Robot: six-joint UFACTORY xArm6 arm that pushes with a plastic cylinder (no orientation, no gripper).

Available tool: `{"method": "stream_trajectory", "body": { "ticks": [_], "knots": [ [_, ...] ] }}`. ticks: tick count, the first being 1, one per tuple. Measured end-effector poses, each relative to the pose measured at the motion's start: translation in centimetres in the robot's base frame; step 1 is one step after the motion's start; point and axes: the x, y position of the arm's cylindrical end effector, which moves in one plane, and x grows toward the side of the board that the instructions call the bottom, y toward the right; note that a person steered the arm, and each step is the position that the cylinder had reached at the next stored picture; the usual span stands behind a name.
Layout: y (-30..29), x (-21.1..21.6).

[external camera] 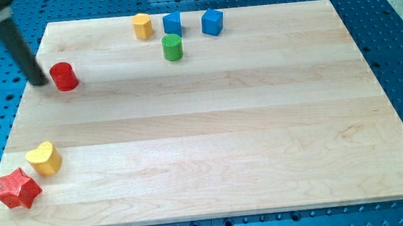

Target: Move the red circle close to the green circle

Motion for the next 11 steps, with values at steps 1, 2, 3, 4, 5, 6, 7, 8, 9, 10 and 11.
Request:
{"method": "stream_trajectory", "body": {
  "ticks": [1, 2, 3, 4, 5, 6, 7, 8, 9, 10, 11],
  "knots": [
    [12.0, 1.8],
    [10.1, 2.1],
    [11.1, 3.3],
    [11.2, 6.5],
    [16.2, 4.7],
    [15.6, 4.6],
    [16.4, 11.0],
    [19.1, 10.5],
    [20.9, 6.5],
    [20.9, 3.2],
    [19.2, 12.3]
  ]
}}
